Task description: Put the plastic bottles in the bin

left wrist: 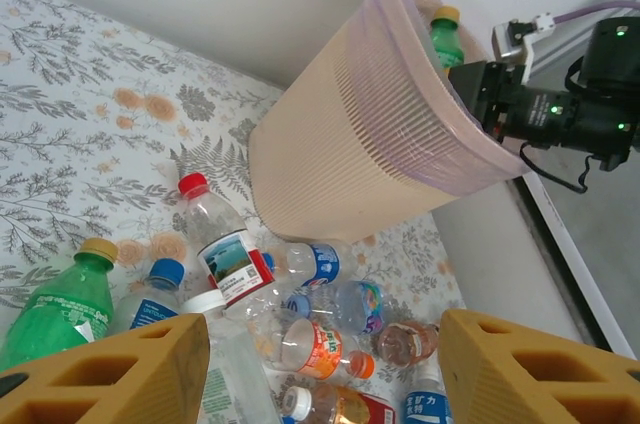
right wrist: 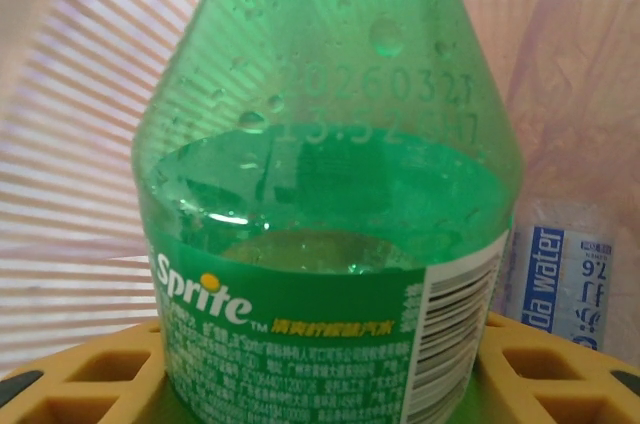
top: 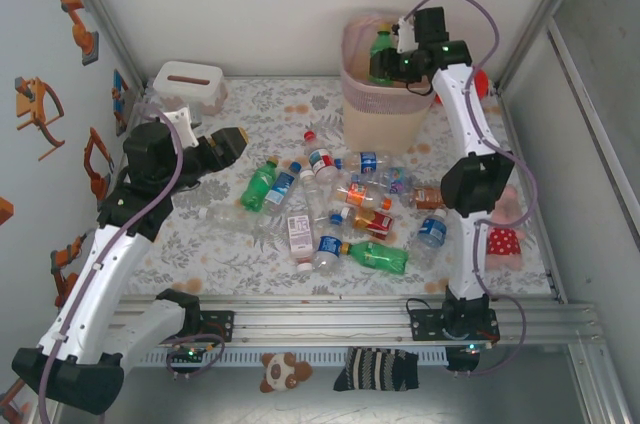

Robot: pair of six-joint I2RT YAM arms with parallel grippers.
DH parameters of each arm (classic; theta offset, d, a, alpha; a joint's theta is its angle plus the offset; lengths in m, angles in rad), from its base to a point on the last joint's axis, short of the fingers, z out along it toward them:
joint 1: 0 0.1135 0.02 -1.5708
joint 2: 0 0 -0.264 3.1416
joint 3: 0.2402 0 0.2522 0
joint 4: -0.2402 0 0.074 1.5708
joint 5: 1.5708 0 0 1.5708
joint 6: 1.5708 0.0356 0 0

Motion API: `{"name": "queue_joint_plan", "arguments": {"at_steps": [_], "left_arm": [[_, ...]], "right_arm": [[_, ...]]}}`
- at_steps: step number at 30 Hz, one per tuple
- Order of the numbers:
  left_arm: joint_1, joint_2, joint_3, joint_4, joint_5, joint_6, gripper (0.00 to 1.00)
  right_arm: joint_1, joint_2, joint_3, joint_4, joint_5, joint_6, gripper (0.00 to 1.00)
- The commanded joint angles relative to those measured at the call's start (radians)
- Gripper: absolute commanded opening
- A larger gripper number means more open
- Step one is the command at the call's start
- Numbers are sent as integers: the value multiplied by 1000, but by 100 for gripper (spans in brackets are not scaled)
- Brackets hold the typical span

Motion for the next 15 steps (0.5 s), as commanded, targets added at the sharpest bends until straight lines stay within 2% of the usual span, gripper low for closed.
{"name": "queue_joint_plan", "arguments": {"at_steps": [1,15], "left_arm": [[8,-1,-14,10,9,-6,61],[12,-13,-42,1,2,-13,61]], "right_arm": [[-2,37,44,-28,39,-31,54],[8,154,58,-49,48,-58,56]]}}
